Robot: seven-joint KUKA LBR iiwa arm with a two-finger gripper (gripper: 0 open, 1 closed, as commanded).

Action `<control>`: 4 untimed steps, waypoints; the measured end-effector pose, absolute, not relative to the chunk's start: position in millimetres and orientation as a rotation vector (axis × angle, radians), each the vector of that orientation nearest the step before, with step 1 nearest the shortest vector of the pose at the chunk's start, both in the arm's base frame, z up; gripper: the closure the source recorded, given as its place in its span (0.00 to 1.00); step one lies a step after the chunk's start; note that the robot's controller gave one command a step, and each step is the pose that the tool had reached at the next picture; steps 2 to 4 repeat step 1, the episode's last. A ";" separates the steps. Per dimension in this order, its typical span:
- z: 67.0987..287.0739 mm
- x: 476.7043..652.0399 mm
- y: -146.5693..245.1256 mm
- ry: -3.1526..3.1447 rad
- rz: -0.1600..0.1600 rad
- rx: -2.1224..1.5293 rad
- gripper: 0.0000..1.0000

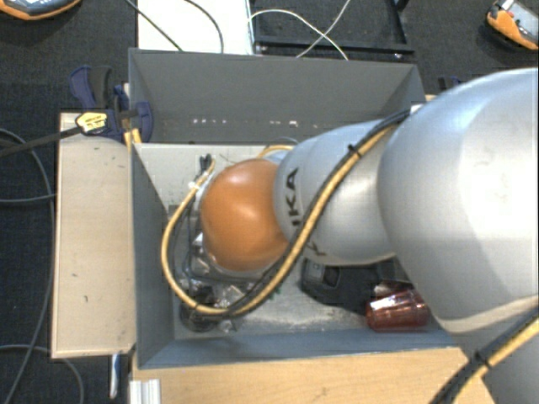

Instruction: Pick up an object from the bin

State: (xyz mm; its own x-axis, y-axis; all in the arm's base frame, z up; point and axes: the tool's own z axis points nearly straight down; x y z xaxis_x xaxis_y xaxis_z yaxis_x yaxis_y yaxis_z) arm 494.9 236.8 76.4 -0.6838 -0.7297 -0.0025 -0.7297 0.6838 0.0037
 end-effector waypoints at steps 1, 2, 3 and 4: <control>175.0 519.8 226.9 2.872 0.007 -1.272 1.00; 175.0 519.8 226.9 2.872 0.007 -1.272 1.00; 175.0 519.8 226.9 2.872 0.007 -1.272 1.00; 175.0 519.8 226.9 2.872 0.007 -1.272 1.00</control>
Offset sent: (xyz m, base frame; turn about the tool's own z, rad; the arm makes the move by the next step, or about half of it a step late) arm 0.0280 0.0112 0.2252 -0.0290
